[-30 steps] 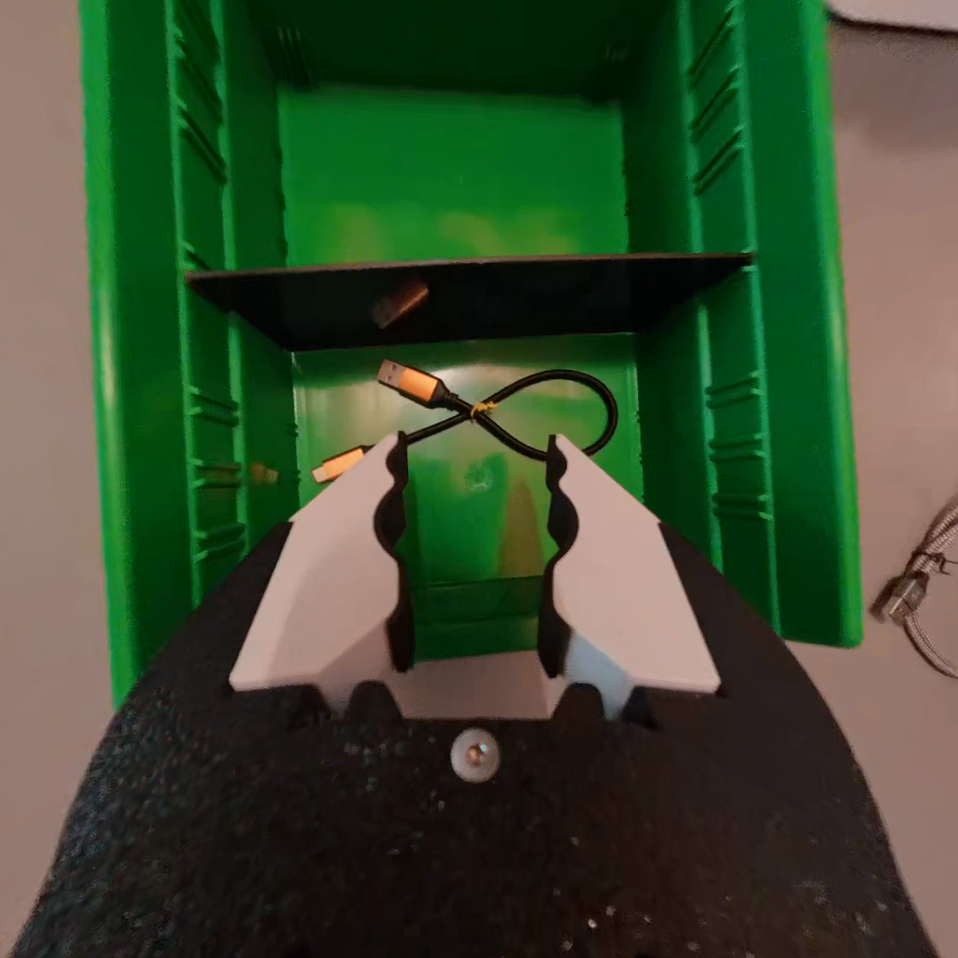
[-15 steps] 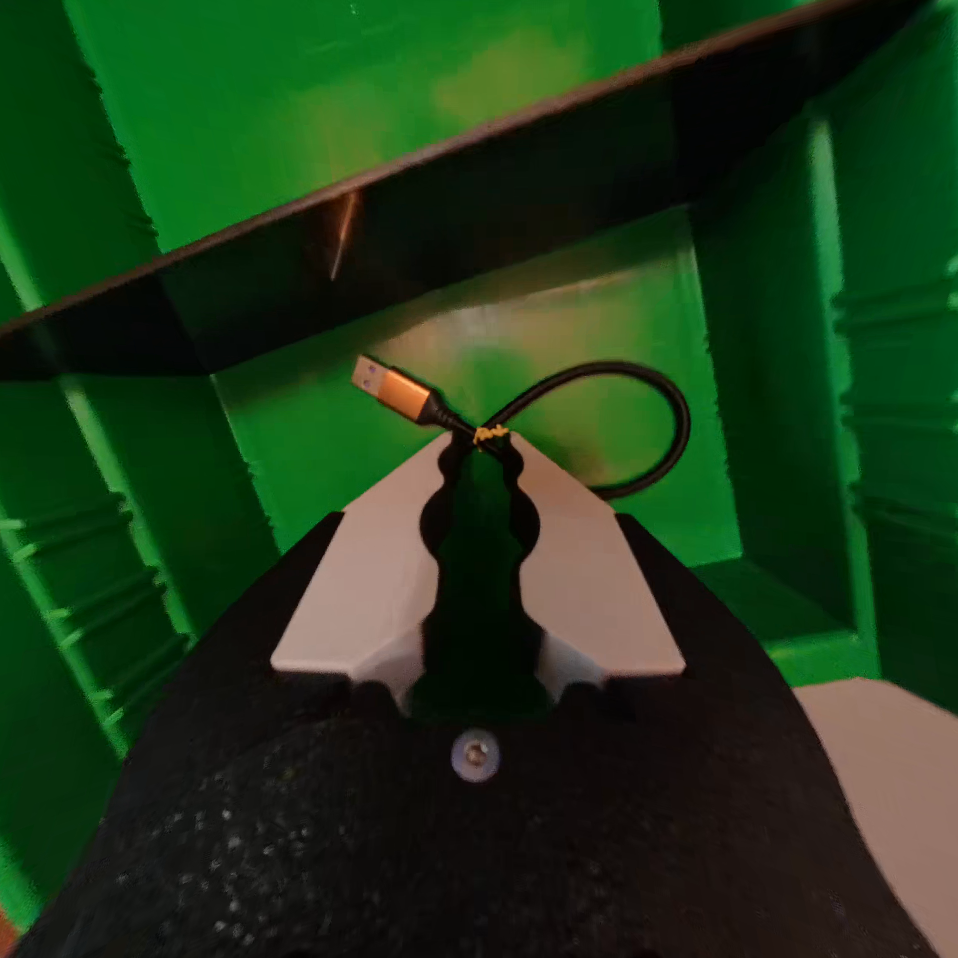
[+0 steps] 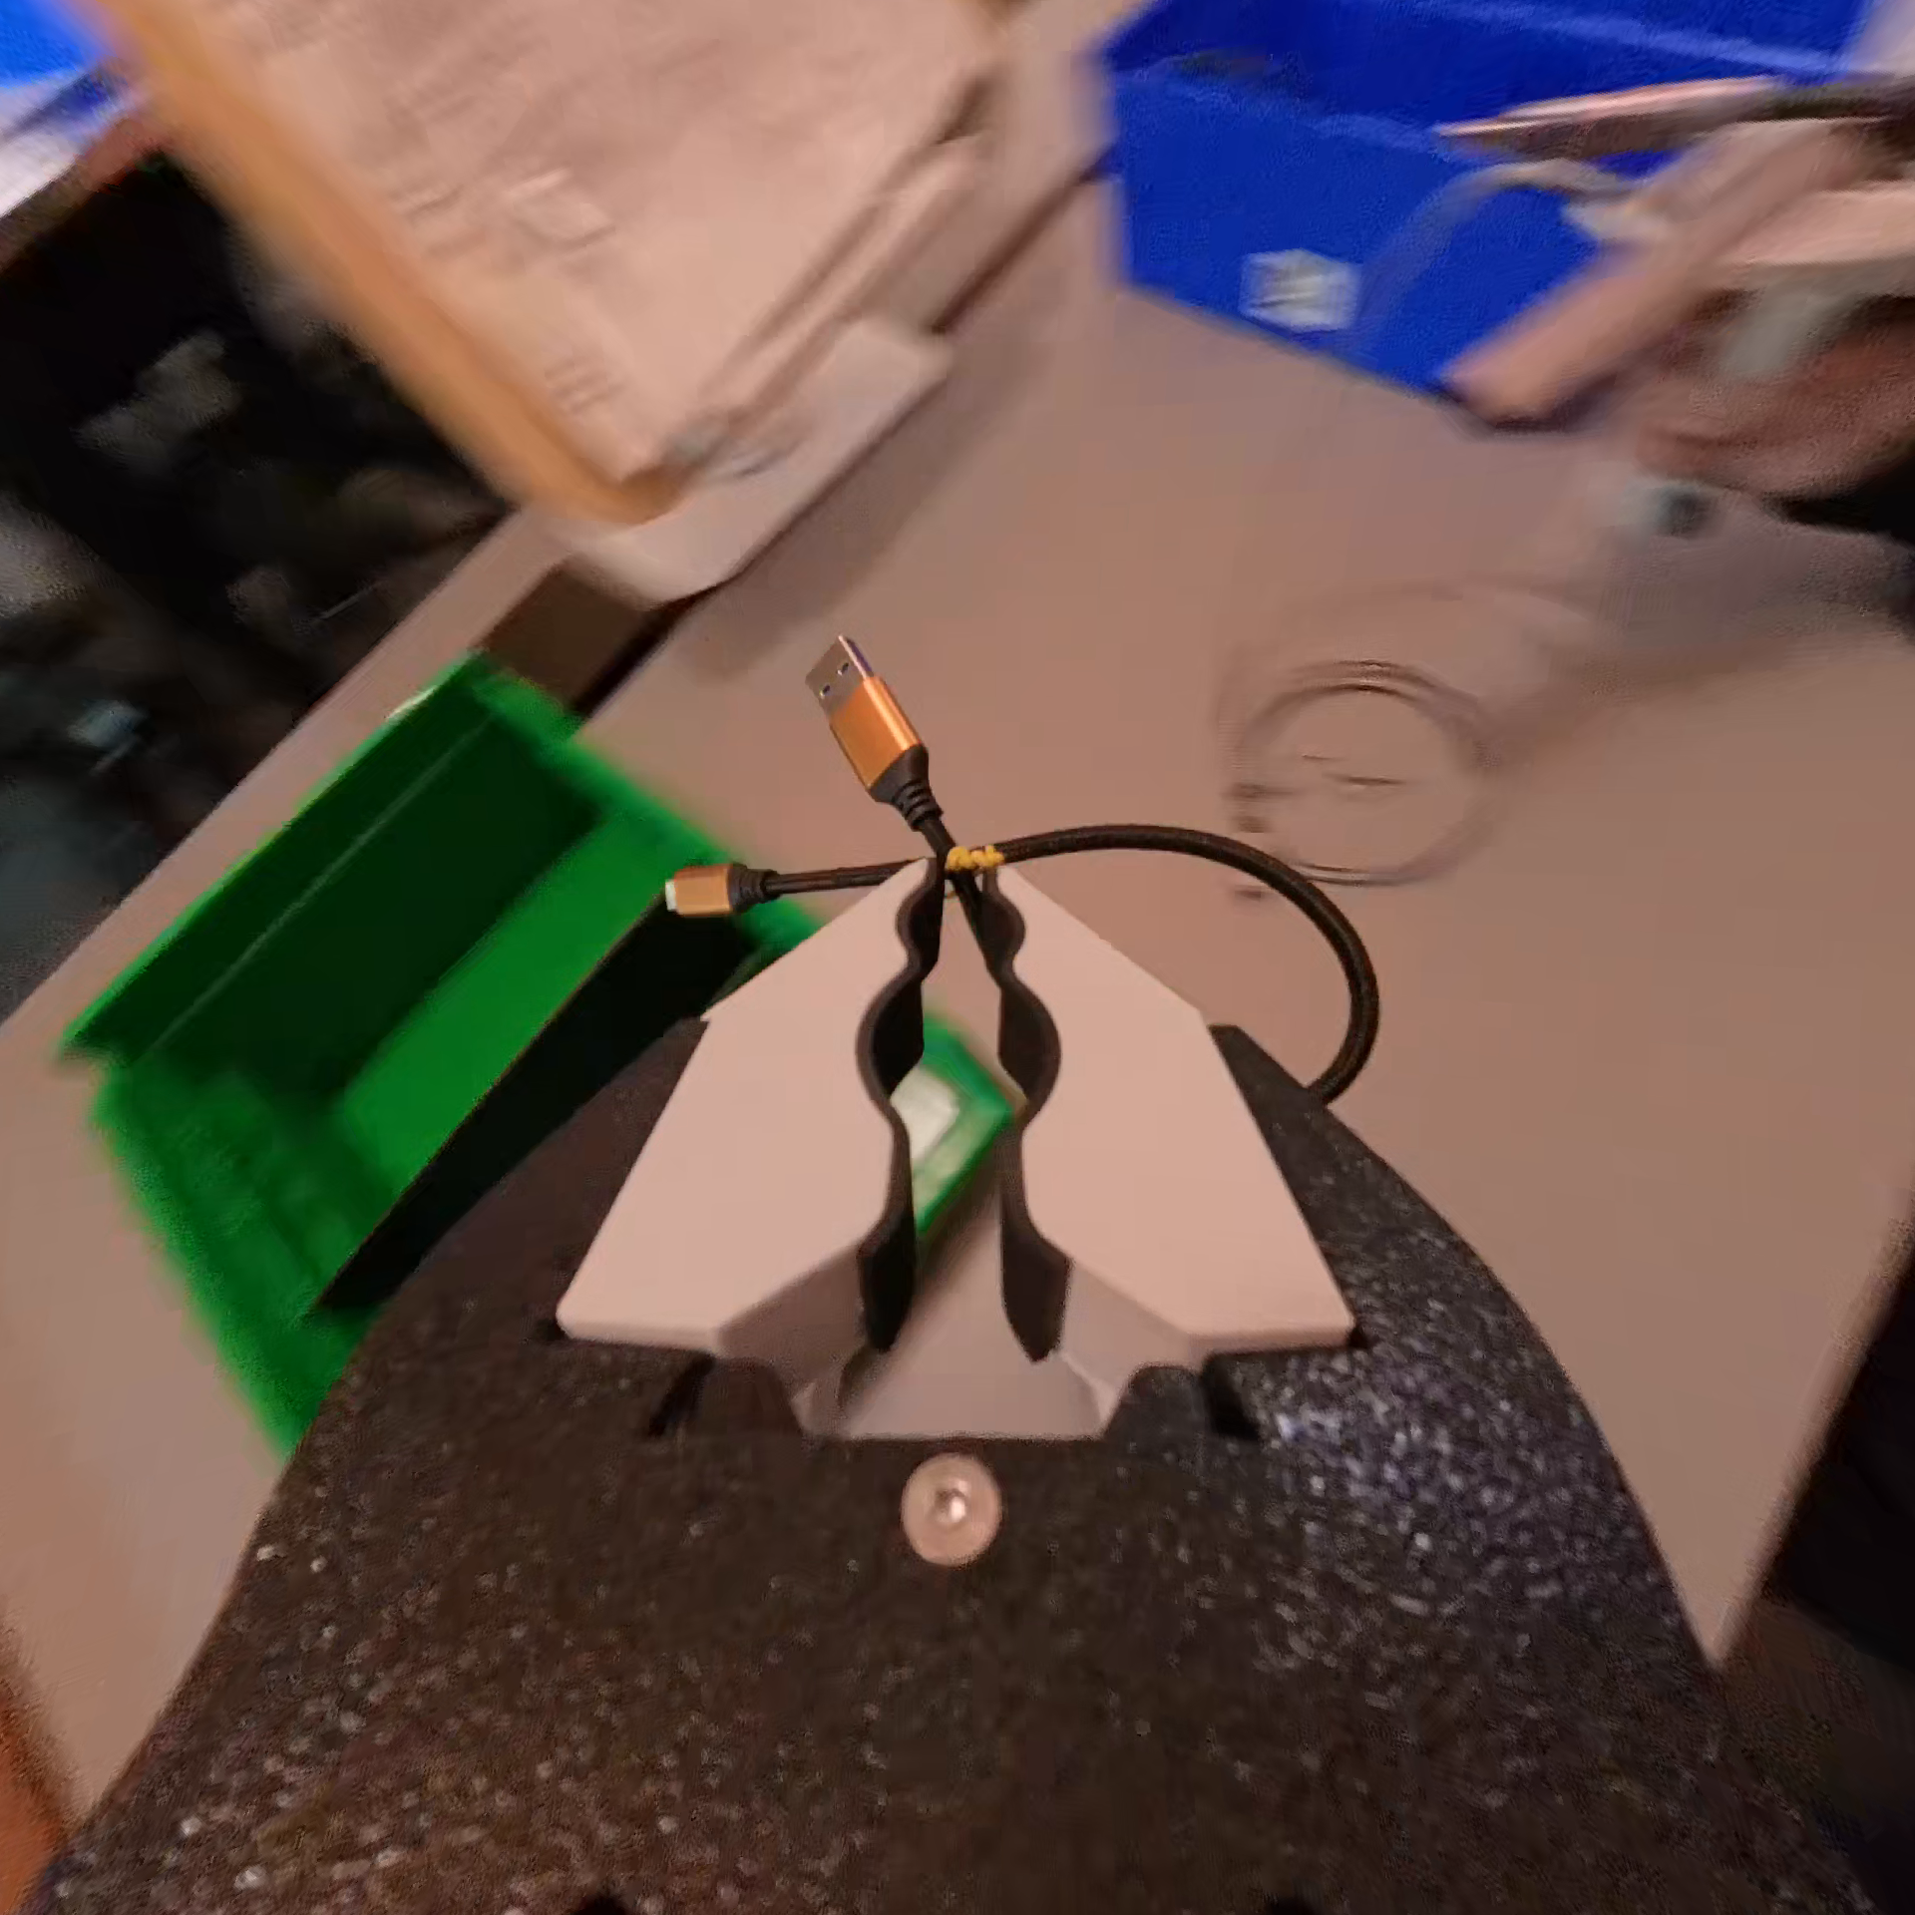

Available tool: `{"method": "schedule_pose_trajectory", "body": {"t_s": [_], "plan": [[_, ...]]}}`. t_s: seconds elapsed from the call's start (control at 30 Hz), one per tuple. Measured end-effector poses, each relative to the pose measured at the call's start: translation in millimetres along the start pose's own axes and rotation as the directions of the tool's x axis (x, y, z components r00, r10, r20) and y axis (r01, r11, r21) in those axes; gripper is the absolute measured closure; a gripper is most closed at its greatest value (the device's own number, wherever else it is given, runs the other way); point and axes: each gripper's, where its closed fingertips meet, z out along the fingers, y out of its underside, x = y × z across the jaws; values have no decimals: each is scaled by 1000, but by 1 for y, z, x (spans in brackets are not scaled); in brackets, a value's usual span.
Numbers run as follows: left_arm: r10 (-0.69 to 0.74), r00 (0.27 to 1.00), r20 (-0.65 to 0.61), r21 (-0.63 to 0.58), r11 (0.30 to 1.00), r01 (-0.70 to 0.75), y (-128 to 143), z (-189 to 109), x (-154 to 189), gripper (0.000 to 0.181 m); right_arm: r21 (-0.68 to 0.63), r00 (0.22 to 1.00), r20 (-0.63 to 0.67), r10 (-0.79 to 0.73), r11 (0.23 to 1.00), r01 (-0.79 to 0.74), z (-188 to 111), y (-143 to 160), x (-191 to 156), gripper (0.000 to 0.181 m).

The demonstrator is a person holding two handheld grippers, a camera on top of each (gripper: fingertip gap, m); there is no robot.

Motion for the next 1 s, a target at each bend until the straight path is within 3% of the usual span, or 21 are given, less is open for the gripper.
{"method": "schedule_pose_trajectory", "body": {"t_s": [0.03, 0.17, 0.27, 0.37, 0.43, 0.57, 0.7, 0.77, 0.83, 1.0], "plan": [[71, 991, -117, 18, 997, -69, -3, 3, 29, 176, 2, 1000, 0, 0, 1000, 0, -1, -1, 0, 160], [371, 834, -409, 43, 920, -389, 31, 27, 124, 176, 13, 1000, 2, 4, 1000, -4, -2, -4, 0, 160], [374, 744, -554, 13, 897, -441, 71, 53, 172, 176, 4, 1000, -5, 8, 1000, -8, -2, 0, 2, 160], [340, 735, -587, -31, 897, -440, 99, 76, 190, 176, -1, 1000, -9, 8, 1000, -8, -2, 2, 3, 159], [320, 754, -573, -30, 912, -409, 105, 83, 192, 174, -1, 1000, -14, 7, 1000, -7, -3, 2, 4, 159], [158, 870, -467, -113, 965, -236, 108, 84, 172, 154, 0, 1000, -17, 6, 1000, -6, -3, 1, 5, 159], [-155, 955, -253, -180, 977, 111, 107, 71, 135, 145, -1, 1000, -10, 6, 1000, -6, -3, 1, 3, 160], [-400, 903, -153, -178, 910, 373, 106, 71, 123, 145, -3, 1000, -5, 1, 1000, -1, -2, 1, 2, 159], [-545, 825, -152, -144, 838, 527, 98, 79, 129, 146, -2, 1000, -2, -1, 1000, 1, -1, 1, 1, 159], [-430, 903, -14, -226, 881, 416, 104, 115, 146, 144, -6, 1000, -10, -4, 1000, 4, -2, 1, 2, 159]]}}
